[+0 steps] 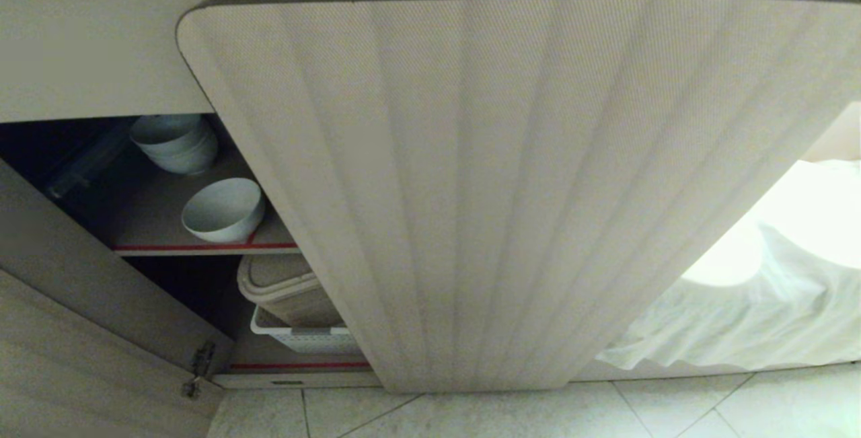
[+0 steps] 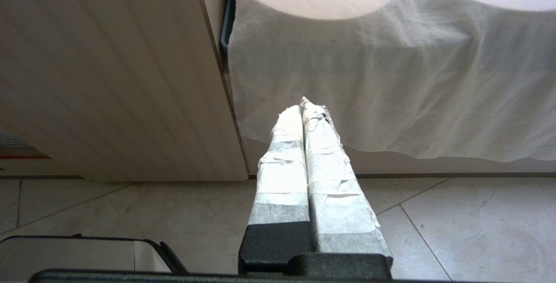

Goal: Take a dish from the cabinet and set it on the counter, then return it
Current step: Take the bowl from the cabinet

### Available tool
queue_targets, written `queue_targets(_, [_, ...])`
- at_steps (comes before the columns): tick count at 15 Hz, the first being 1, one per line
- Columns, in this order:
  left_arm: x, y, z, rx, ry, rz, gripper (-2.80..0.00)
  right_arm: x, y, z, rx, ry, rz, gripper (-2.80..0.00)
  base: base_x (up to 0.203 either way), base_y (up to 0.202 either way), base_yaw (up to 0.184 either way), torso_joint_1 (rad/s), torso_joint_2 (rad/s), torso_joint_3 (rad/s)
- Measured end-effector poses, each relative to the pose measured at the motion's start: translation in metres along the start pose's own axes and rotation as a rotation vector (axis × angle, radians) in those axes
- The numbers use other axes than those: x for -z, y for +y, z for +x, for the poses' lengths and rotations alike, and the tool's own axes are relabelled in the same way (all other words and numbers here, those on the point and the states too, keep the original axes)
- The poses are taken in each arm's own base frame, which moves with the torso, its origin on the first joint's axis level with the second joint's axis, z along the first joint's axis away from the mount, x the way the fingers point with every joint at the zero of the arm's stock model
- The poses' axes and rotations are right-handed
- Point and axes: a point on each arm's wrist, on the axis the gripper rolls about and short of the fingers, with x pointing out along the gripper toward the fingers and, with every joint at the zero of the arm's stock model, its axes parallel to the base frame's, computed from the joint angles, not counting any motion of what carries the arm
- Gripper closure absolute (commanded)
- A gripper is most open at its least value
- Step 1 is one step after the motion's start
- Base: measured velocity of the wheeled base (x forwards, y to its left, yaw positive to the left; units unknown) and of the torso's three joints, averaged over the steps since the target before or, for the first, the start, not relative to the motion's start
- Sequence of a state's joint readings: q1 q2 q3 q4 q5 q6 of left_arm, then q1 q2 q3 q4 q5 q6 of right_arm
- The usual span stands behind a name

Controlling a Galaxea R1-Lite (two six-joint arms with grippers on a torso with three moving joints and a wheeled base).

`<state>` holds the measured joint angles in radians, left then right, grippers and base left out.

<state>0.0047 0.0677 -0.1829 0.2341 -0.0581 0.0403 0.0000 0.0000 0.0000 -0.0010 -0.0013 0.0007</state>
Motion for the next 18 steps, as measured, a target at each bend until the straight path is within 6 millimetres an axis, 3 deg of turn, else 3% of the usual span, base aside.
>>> queue_targets(4, [-0.013,0.001,0.009,-0.003,0.086,-0.044,0.0,0.0,0.0,0.0,0.0,0.0,-0.001,0.0,0.0,0.0,0.0,0.0,0.0,0.0])
queue_targets(9, [-0.027,0.003,0.036,-0.042,0.257,-0.176,0.0,0.0,0.0,0.0,0.0,0.0,0.0,0.0,0.0,0.0,0.0,0.0,0.0,0.0])
queue_targets(18, [-0.07,0.014,0.114,-0.133,0.387,-0.396,0.0,0.0,0.0,0.0,0.0,0.0,0.0,0.0,0.0,0.0,0.0,0.0,0.0,0.0])
